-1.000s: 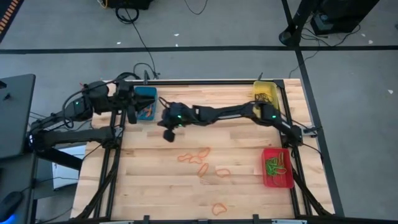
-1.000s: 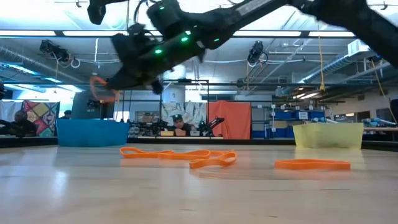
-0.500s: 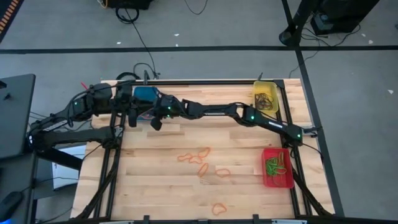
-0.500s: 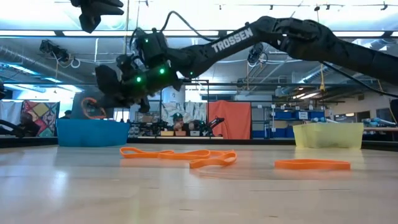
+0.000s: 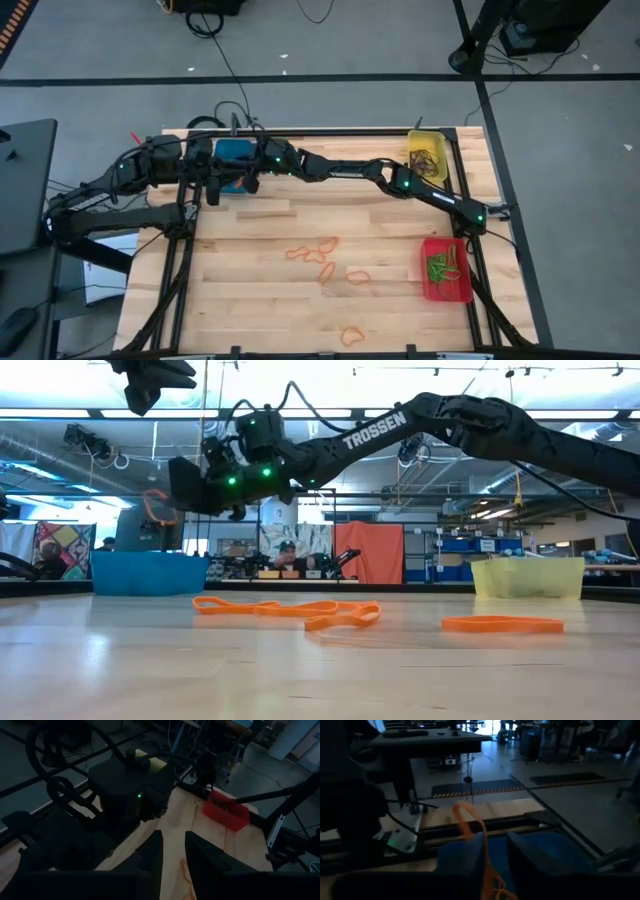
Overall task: Sort rubber bands into baskets
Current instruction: Put the orange rubber band into the blue bin
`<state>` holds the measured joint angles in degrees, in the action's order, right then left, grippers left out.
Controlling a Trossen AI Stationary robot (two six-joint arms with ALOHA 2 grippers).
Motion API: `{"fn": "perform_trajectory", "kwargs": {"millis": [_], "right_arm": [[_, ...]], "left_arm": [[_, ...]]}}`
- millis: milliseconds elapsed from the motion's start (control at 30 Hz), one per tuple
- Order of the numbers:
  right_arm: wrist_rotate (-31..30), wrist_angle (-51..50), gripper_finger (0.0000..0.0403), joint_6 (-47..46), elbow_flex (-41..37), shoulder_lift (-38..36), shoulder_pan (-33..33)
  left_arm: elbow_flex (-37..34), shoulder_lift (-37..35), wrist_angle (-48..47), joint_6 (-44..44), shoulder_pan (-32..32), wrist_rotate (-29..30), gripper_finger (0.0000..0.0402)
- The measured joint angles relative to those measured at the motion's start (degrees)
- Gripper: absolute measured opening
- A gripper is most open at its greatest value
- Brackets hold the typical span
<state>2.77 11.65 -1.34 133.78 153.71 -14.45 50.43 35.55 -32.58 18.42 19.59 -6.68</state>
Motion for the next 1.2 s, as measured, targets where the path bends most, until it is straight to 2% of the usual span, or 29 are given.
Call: {"fn": "perform_trajectory", "kwargs": {"millis": [133,233,400,600,733,767,867,900,967,1100,1133,1200], "right_arm": [[0.9,-0.5,0.0156,-2.5,0.0,0.0,-0.4],[2.3,-2.7,0.0206,-9.8,0.0,0.0,-1.1],[8.4,-3.4,0.0253,-20.4,0.0,0.0,-2.9],[11.6,4.7,0.0259,-24.3,0.0,0.0,-3.9],[12.0,1.7,0.0259,-32.1,0.0,-0.1,-5.1],[11.5,-0.8,0.0259,-33.4,0.0,-0.1,-5.3],[3.6,-8.3,0.0258,-36.3,-0.1,-0.1,-5.1],[3.6,-7.8,0.0257,-36.6,-0.2,0.1,-4.9],[4.6,-5.2,0.0256,-33.8,-0.2,0.1,-4.1],[4.5,7.0,0.0256,-20.4,-0.1,-0.1,-1.6],[3.6,9.8,0.0255,-17.0,-0.1,-0.1,-1.0],[-2.8,12.6,0.0253,-15.0,0.0,-0.2,0.2]], "left_arm": [[0.0,0.0,0.0,0.2,0.0,0.5,0.0085],[0.0,0.0,0.0,1.5,0.0,0.8,0.0085],[0.0,0.0,0.0,3.2,0.0,0.9,0.0085],[0.0,0.5,0.0,5.0,0.0,4.0,0.0085],[0.0,0.6,0.0,8.5,-0.2,5.5,0.0085],[0.0,0.7,0.0,9.0,-0.2,5.5,0.0085],[0.0,0.8,-0.2,10.4,-0.2,5.5,0.0085],[0.0,0.8,-0.3,10.8,-0.2,5.5,0.0085],[0.0,0.8,-0.4,12.0,-0.3,5.5,0.0085],[0.0,0.8,-1.0,12.7,-0.3,4.5,0.0085],[0.0,0.8,-1.3,13.1,-0.3,4.5,0.0085],[0.0,0.8,-3.0,14.2,-0.3,4.4,0.0085]]}}
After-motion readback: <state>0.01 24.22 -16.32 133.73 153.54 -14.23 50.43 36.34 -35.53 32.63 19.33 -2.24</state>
